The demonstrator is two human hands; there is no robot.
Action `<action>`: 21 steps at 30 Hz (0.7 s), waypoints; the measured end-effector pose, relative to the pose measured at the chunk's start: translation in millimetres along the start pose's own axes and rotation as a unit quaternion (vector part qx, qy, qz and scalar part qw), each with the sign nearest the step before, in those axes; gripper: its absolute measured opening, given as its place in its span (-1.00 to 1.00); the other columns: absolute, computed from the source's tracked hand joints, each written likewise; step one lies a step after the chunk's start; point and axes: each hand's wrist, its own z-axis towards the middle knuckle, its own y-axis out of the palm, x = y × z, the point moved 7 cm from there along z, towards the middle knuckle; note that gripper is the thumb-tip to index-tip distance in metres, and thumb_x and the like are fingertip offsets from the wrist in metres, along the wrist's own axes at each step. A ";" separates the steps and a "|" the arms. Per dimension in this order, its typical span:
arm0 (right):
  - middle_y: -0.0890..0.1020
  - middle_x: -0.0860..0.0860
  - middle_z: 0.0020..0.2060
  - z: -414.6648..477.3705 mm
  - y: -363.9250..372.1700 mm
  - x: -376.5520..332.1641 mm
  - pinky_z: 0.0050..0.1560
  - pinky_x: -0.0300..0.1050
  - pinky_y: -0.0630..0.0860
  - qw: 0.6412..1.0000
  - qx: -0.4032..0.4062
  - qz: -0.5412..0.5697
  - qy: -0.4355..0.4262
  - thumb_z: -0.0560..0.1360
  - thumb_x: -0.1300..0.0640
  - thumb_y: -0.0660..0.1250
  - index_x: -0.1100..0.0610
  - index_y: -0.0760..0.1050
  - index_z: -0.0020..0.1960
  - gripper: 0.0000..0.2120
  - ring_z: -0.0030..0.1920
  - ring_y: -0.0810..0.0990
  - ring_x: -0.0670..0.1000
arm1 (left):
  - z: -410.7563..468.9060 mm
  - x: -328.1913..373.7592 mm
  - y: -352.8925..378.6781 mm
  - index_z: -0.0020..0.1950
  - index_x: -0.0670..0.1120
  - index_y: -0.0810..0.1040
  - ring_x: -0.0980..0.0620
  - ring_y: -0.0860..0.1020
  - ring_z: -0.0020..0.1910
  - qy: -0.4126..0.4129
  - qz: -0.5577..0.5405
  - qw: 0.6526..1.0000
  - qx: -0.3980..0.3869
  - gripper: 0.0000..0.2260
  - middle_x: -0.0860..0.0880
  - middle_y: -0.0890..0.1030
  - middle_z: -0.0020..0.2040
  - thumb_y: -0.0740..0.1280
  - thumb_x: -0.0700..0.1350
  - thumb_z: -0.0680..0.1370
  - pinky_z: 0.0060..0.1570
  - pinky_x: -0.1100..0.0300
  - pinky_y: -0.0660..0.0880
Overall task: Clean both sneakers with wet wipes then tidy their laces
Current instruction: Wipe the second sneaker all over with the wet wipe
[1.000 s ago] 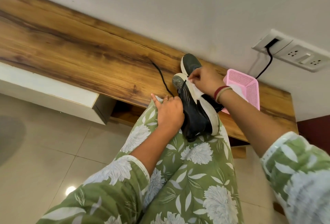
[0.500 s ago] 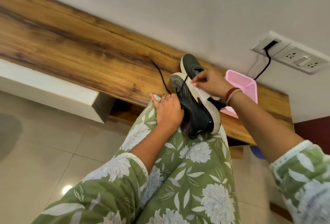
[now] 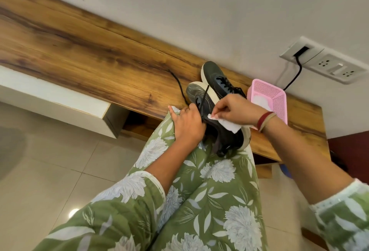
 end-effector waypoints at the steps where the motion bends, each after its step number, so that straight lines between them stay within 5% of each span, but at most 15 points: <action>1: 0.64 -0.05 -0.12 4.3 -10.2 1.8 -0.03 -0.28 0.39 1.000 0.029 0.010 0.006 0.50 0.22 0.33 0.11 0.64 -0.02 -0.87 -0.11 0.53 -0.14 | 0.1 -0.4 -0.3 0.10 -0.11 0.35 -0.08 0.52 0.15 -0.004 -0.006 1.000 0.003 -0.75 -0.07 0.59 0.00 0.28 -0.02 0.53 0.42 -0.23 -0.20; 4: 0.66 -0.01 -0.08 24.6 -31.6 10.1 0.07 -0.16 0.45 0.979 0.193 0.049 0.030 0.51 0.24 0.31 0.11 0.65 -0.02 -0.85 -0.01 0.58 -0.01 | 1.3 -0.9 -0.3 0.10 -0.10 0.33 -0.10 0.54 0.11 -0.009 -0.012 1.000 0.010 -0.76 -0.08 0.59 -0.02 0.24 0.01 0.56 0.43 -0.22 -0.18; 10: 0.65 0.06 -0.01 33.8 8.5 3.9 0.08 -0.17 0.44 0.990 0.140 0.004 0.027 0.51 0.27 0.26 0.13 0.65 -0.03 -0.81 0.03 0.59 0.04 | 0.7 -1.3 1.2 0.11 -0.12 0.33 -0.10 0.53 0.12 0.000 0.010 1.000 0.010 -0.73 -0.10 0.59 0.00 0.23 0.04 0.56 0.44 -0.21 -0.16; 15: 0.65 0.00 -0.13 27.3 -8.3 -3.8 -0.09 -0.30 0.47 1.000 -0.009 -0.023 0.003 0.50 0.24 0.31 0.15 0.65 -0.03 -0.86 -0.13 0.55 -0.10 | -1.2 2.6 0.5 0.13 -0.11 0.34 -0.11 0.52 0.15 0.017 0.031 0.999 -0.001 -0.70 -0.10 0.59 0.04 0.24 0.07 0.55 0.41 -0.27 -0.16; 18: 0.63 0.04 -0.09 39.3 -33.5 4.9 -0.04 -0.20 0.46 0.989 0.139 -0.001 0.038 0.52 0.23 0.29 0.12 0.64 -0.03 -0.85 -0.07 0.56 0.00 | 0.8 0.3 -1.2 0.11 -0.11 0.35 -0.13 0.52 0.14 0.008 0.015 1.000 -0.001 -0.71 -0.11 0.59 0.02 0.23 0.08 0.55 0.39 -0.31 -0.18; 21: 0.66 0.08 -0.04 48.2 -12.6 5.3 -0.04 -0.19 0.43 0.989 0.139 -0.016 0.054 0.52 0.23 0.26 0.12 0.64 -0.02 -0.82 -0.01 0.59 0.05 | 0.0 0.1 -0.6 0.10 -0.10 0.34 -0.12 0.52 0.12 0.005 0.023 1.000 0.002 -0.69 -0.09 0.58 0.00 0.24 0.11 0.53 0.38 -0.33 -0.18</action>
